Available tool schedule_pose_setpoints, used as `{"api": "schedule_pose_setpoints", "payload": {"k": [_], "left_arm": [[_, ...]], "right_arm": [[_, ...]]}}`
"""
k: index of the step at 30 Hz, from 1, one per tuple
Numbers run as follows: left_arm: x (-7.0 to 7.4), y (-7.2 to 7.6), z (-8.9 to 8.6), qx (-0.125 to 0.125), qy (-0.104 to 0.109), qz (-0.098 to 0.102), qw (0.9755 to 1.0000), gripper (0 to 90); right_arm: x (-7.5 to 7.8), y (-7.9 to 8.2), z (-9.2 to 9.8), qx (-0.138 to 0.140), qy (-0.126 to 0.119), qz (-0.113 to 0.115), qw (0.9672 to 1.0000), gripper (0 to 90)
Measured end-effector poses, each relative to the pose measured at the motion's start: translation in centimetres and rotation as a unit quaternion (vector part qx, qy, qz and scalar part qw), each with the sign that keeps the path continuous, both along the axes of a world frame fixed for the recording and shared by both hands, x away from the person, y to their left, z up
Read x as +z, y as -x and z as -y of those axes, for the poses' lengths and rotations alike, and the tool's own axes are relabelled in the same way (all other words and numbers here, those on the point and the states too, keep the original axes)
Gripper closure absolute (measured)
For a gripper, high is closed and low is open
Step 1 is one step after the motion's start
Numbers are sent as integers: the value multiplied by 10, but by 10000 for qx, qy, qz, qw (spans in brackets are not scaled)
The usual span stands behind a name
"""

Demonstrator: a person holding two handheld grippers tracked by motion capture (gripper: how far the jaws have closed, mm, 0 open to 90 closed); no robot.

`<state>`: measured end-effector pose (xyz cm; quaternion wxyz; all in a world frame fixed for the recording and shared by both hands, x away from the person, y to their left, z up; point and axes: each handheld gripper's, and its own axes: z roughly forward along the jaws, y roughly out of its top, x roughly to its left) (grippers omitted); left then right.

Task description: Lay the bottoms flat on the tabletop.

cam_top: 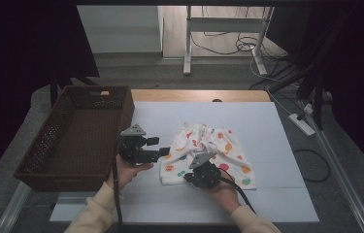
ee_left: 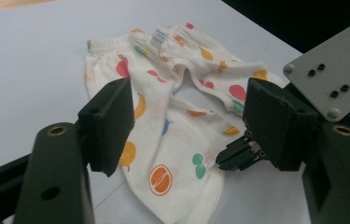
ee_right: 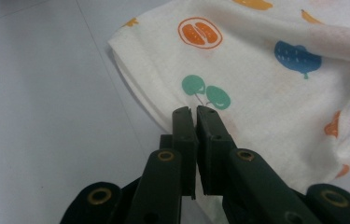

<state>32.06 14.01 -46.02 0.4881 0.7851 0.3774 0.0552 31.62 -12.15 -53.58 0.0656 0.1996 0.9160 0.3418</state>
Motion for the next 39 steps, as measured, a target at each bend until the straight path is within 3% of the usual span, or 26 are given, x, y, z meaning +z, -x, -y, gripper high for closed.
{"api": "schedule_pose_setpoints", "payload": {"k": [6, 14, 19, 23, 24, 26, 29, 32, 39], "left_arm": [[0, 1, 0, 1, 5, 1, 10000, 335], [0, 1, 0, -14, 2, 5, 10000, 335], [0, 1, 1, -30, -16, -3, 10000, 335], [0, 1, 2, -37, -18, -1, 10000, 335], [0, 1, 2, -35, -15, 0, 10000, 335], [0, 2, 2, -35, -20, 2, 10000, 335], [0, 2, 2, -38, -23, -1, 10000, 334], [-1, 2, 2, -45, -24, -6, 10000, 335], [0, 2, 2, -47, -18, -2, 10000, 335]], "right_arm": [[4, 7, 2, 104, -291, -217, 9993, 865], [3, 26, 4, 383, -168, -280, 9987, 866], [2, 29, 4, 444, -96, -297, 9985, 865], [3, 30, 7, 412, -113, -248, 9988, 790], [9, 30, 11, 378, -313, -139, 9987, 699], [12, 30, 14, 358, -413, -85, 9985, 683], [26, 24, 35, 23, -702, 9, 9975, 605], [30, 17, 62, -359, -613, 136, 9974, 555], [28, 17, 93, -632, -400, 160, 9971, 504]]}}
